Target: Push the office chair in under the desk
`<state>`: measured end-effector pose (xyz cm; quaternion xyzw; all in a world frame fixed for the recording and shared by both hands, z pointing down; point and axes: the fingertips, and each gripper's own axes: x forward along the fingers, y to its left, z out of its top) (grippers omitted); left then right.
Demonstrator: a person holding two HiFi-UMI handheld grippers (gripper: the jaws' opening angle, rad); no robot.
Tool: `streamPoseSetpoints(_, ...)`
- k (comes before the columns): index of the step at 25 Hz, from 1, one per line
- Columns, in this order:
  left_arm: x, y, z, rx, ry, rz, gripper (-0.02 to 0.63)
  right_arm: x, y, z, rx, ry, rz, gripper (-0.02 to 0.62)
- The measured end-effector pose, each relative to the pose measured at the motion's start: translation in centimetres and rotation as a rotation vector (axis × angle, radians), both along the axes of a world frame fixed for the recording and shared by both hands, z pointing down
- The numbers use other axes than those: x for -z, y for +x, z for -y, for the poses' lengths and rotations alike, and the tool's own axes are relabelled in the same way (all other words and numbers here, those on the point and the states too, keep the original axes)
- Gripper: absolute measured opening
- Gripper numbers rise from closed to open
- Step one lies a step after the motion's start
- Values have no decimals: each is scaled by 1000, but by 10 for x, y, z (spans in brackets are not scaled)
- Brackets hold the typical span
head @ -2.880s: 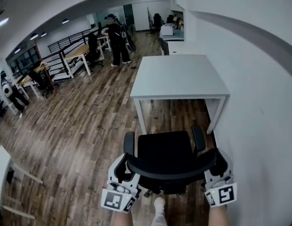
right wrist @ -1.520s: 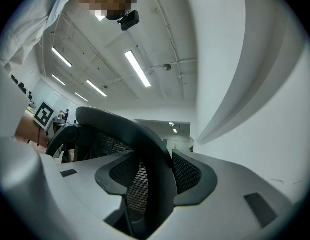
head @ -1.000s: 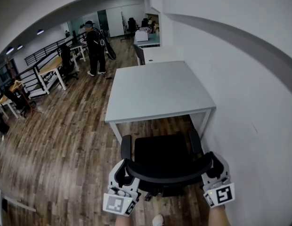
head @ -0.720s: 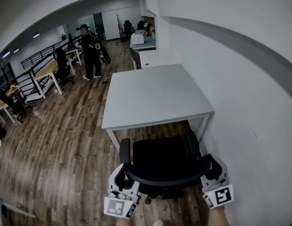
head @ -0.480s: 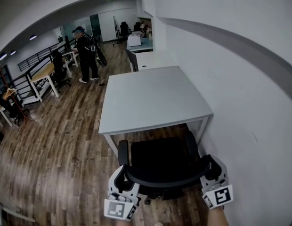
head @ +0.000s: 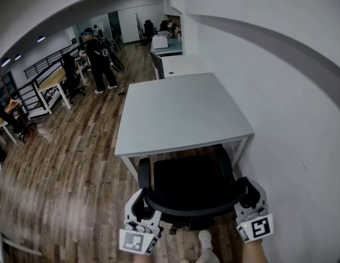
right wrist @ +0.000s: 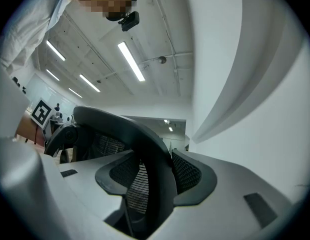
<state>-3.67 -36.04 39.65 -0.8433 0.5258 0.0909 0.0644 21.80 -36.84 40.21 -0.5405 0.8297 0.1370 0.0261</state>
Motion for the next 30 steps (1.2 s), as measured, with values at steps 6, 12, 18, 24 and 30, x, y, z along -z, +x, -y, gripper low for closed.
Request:
streamPoseSetpoints(6,3,0,14,14,-1,1,230,3,0,16,12,-1,3,218)
streamPoseSetpoints(12,3,2,36,21,1,7,230,2,2,42,18,-3,2,218)
streamPoseSetpoints(18,3,2,53,21,4,4,230,3,2,59,19,0,11,216)
streamPoseSetpoints(24,4,0,69,27,2,4,230,3,0,76,24,-4,10,216)
streamPoseSetpoints(30,1,2,83,27,1,5,231,0,2,90,24,-8,14,216)
